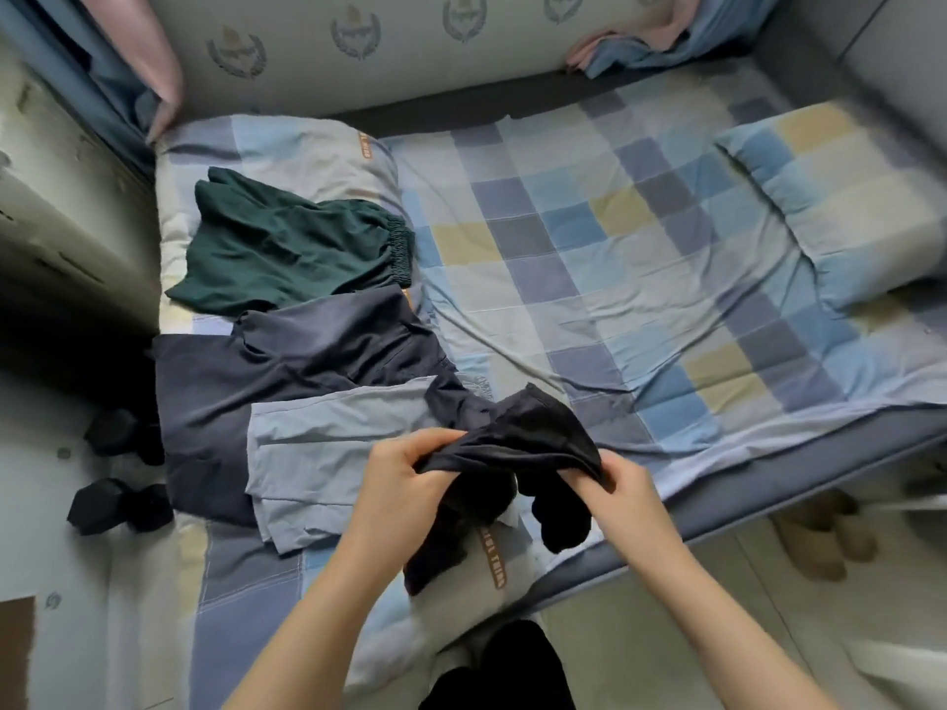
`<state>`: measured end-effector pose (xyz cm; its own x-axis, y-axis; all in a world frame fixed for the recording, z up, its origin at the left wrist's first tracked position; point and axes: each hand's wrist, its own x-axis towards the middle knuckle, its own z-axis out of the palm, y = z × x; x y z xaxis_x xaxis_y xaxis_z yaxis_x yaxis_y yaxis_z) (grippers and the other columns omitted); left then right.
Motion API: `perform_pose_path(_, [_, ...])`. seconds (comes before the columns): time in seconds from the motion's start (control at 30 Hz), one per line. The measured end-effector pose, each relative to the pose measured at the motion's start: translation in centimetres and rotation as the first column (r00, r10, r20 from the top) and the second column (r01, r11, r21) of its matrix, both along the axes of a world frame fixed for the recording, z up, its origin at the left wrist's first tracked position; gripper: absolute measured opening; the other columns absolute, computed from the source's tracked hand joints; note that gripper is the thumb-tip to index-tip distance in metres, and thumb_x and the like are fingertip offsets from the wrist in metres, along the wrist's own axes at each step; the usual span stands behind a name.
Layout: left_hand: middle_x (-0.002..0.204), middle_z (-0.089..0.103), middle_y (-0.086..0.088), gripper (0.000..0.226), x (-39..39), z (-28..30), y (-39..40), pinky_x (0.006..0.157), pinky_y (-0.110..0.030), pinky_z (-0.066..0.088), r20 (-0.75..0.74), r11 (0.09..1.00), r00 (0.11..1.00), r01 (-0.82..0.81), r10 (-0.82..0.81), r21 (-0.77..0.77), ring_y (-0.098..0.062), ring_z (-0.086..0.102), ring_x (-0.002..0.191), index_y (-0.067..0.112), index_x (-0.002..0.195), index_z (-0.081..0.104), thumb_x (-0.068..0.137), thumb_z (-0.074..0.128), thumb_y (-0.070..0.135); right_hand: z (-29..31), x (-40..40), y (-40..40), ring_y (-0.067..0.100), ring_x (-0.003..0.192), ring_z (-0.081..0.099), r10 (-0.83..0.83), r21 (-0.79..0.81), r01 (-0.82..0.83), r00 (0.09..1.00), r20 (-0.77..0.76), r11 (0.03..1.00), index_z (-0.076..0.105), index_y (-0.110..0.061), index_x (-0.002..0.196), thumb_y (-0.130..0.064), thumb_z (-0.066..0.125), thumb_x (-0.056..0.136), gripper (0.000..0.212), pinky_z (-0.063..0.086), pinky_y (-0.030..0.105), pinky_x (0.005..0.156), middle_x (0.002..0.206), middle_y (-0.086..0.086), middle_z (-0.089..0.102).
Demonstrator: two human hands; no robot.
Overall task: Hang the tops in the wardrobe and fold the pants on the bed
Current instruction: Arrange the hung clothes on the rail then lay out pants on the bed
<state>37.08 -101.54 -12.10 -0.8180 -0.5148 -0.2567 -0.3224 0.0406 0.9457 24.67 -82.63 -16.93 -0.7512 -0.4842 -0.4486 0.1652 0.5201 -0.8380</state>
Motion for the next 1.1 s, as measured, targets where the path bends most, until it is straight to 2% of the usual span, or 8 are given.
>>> perform_pose_path(0.2, [0.084, 0.076, 0.008, 0.032, 1.6, 5.4, 3.1, 0.071, -0.021, 0.053, -0.048, 0.999, 0.998, 0.029, -0.031, -0.036, -0.007, 0.070, 0.080, 0.034, 0.086, 0.077, 0.089, 0.063, 0.005, 11.8, 4.4, 6.4, 0.015, 0.077, 0.064, -0.236, -0.089, 0.223, 0.954, -0.186, 0.971, 0.057, -0.017, 0.086, -0.023, 0.064, 0.090, 0.009, 0.047, 0.025, 0.066, 0.079, -0.001, 0.067])
perform_pose_path(0.33, [0.103, 0.067, 0.022, 0.042, 1.0, 8.5, 9.0, 0.086, -0.012, 0.044, -0.025, 0.956, 0.971, 0.230, -0.238, -0.180, 0.006, 0.061, 0.098, 0.050, 0.103, 0.063, 0.088, 0.069, 0.012, 17.4, 7.0, 10.8, 0.021, 0.078, 0.067, -0.545, -0.227, 0.509, 0.827, -0.140, 0.830, 0.061, -0.013, 0.091, -0.020, 0.067, 0.088, 0.010, 0.054, 0.039, 0.074, 0.086, 0.010, 0.071])
perform_pose_path(0.47, [0.138, 0.047, 0.026, 0.054, 1.6, 12.3, 17.5, 0.106, -0.008, 0.030, -0.106, 0.771, 0.769, 0.605, -0.630, -0.199, 0.013, 0.038, 0.130, 0.039, 0.132, 0.055, 0.082, 0.073, 0.040, 21.5, 9.6, 17.3, 0.031, 0.089, 0.069, -0.738, -0.337, 0.685, 0.673, -0.049, 0.646, 0.066, -0.010, 0.094, -0.016, 0.063, 0.091, 0.008, 0.054, 0.049, 0.083, 0.091, 0.016, 0.072])
perform_pose_path(0.6, [0.124, 0.063, 0.020, 0.049, 2.5, 14.2, 26.3, 0.096, -0.025, 0.046, -0.158, 0.581, 0.566, 0.810, -0.809, -0.076, 0.000, 0.058, 0.117, 0.043, 0.126, 0.055, 0.081, 0.074, 0.040, 23.9, 11.7, 23.7, 0.036, 0.095, 0.068, -0.801, -0.397, 0.736, 0.598, 0.004, 0.548, 0.068, -0.006, 0.095, -0.017, 0.062, 0.092, 0.013, 0.055, 0.052, 0.084, 0.095, 0.019, 0.072])
perform_pose_path(0.77, [0.069, 0.068, 0.012, 0.021, 2.0, 15.2, 37.4, 0.060, -0.021, 0.048, -0.139, 0.696, 0.682, 0.694, -0.718, -0.185, -0.002, 0.060, 0.062, 0.035, 0.078, 0.064, 0.087, 0.063, 0.016, 26.6, 14.9, 33.8, 0.025, 0.100, 0.069, -0.790, -0.476, 0.721, 0.607, 0.085, 0.503, 0.063, -0.014, 0.120, -0.016, 0.056, 0.095, 0.026, 0.055, 0.040, 0.086, 0.104, 0.008, 0.073])
perform_pose_path(0.83, [0.068, 0.067, 0.001, 0.012, 1.9, 16.1, 42.6, 0.063, -0.040, 0.050, -0.141, 0.721, 0.709, 0.689, -0.691, -0.067, -0.021, 0.063, 0.065, 0.018, 0.077, 0.061, 0.086, 0.060, 0.025, 27.5, 16.6, 39.5, 0.022, 0.098, 0.070, -0.847, -0.500, 0.744, 0.530, 0.038, 0.443, 0.058, -0.014, 0.123, -0.013, 0.056, 0.095, 0.029, 0.057, 0.036, 0.084, 0.101, 0.008, 0.074])
perform_pose_path(0.97, [0.084, 0.066, 0.002, 0.006, 1.2, 16.8, 50.6, 0.065, -0.024, 0.051, -0.186, 0.806, 0.798, 0.590, -0.573, 0.051, -0.018, 0.065, 0.079, 0.022, 0.095, 0.059, 0.091, 0.063, 0.025, 27.6, 20.0, 47.5, 0.016, 0.083, 0.071, -0.894, -0.392, 0.804, 0.387, -0.227, 0.448, 0.063, -0.016, 0.106, -0.005, 0.054, 0.094, 0.019, 0.056, 0.028, 0.076, 0.085, 0.002, 0.074])
perform_pose_path(1.1, [0.088, 0.064, 0.004, 0.008, 1.7, 18.2, 58.8, 0.075, -0.035, 0.050, -0.213, 0.733, 0.740, 0.668, -0.638, 0.126, -0.016, 0.063, 0.082, 0.031, 0.096, 0.055, 0.091, 0.060, 0.031, 26.6, 23.3, 52.8, 0.005, 0.085, 0.069, -0.845, -0.235, 0.822, 0.450, -0.289, 0.518, 0.067, -0.019, 0.095, -0.007, 0.057, 0.091, 0.017, 0.054, 0.024, 0.081, 0.088, -0.006, 0.073])
